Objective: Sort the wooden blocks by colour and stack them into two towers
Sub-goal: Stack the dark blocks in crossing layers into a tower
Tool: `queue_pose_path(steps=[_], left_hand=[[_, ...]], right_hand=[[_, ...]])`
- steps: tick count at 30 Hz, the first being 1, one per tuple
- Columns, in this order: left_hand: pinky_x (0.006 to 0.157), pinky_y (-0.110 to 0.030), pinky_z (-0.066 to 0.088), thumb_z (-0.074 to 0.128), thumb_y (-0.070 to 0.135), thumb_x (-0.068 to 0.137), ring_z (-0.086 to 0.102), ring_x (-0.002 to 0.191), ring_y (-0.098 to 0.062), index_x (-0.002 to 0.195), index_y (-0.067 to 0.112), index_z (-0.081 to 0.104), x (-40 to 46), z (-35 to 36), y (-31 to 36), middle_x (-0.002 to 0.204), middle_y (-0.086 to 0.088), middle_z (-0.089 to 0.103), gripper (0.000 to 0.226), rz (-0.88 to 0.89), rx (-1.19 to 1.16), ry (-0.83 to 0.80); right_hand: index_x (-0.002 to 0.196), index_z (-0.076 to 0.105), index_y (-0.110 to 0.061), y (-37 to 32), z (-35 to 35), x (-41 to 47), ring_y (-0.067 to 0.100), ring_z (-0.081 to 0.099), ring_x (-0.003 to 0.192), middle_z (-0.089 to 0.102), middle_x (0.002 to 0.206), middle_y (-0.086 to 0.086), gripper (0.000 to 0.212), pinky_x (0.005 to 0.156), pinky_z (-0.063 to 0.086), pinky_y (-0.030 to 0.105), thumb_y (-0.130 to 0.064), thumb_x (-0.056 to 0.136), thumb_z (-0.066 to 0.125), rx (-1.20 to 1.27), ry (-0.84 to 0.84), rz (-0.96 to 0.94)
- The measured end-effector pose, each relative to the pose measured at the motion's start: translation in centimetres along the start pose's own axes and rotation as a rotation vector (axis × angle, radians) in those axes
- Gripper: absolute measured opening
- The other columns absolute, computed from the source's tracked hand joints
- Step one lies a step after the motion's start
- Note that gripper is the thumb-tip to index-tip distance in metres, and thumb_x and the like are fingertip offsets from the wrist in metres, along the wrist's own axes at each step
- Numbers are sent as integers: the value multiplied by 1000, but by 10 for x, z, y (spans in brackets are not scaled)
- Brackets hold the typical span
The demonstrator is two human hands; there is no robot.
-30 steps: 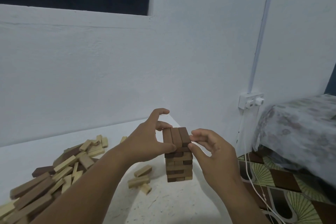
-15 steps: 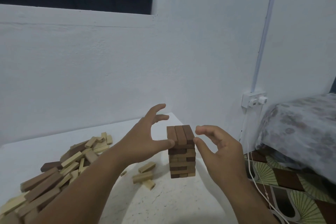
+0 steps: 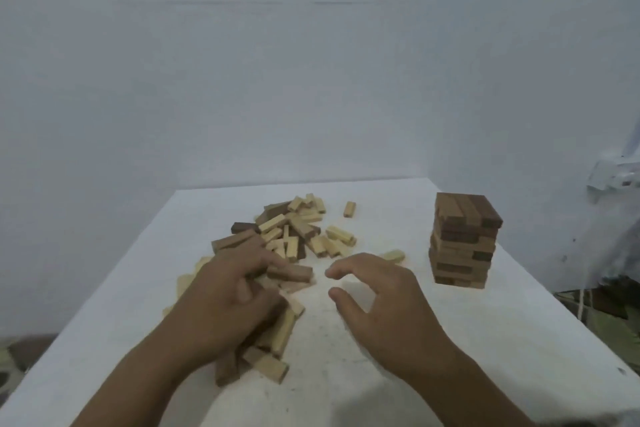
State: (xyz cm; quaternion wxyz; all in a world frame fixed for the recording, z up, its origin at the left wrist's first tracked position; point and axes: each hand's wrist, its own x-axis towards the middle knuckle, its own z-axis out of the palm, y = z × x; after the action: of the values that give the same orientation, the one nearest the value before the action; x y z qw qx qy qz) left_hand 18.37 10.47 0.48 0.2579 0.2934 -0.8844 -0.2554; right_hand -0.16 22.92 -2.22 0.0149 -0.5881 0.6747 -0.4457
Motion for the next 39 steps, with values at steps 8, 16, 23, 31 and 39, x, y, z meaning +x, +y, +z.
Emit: queue_pose_path(steps=[8,16,23,31,39], left_hand=[[91,-30,47,70,45,65,55,101,4,89,51,66,-26,-39,-34,99,28,65,25,-172,111,-24],[93,-26,40,84,70,49,36,110,3,110,47,58,-39,-35,-42,117,33,45,70,-144,278,-307],[81,-17,45,80,39,64,51,99,-2,99,37,65,-41,-29,-44,96,14,64,38,-82,73,-134],[82,-32,51,82,40,64,55,93,-4,99,42,60,-40,-25,-51,97,20,58,42,-99,48,-152],[82,-34,54,75,43,61,65,85,1,74,37,77,-43,-27,-60,81,22,71,15,14,-23,5]], right_hand=[[151,29,-39,-34,48,-4,3,12,147,23,158,-22,47,120,3,26,-30,105,37,-276,-383,-74],[117,64,-39,-33,64,9,0,41,122,56,117,-18,36,101,36,23,-13,91,59,-190,-293,-147],[121,57,-33,-17,48,16,-5,52,97,51,111,-16,28,80,42,12,-20,104,40,-24,-243,25],[122,43,-35,-49,71,39,0,54,90,51,103,-21,30,71,43,22,-46,95,50,-58,-332,205],[72,65,-11,-52,88,62,14,49,54,52,60,-2,38,53,37,29,-46,71,79,-249,-409,320]])
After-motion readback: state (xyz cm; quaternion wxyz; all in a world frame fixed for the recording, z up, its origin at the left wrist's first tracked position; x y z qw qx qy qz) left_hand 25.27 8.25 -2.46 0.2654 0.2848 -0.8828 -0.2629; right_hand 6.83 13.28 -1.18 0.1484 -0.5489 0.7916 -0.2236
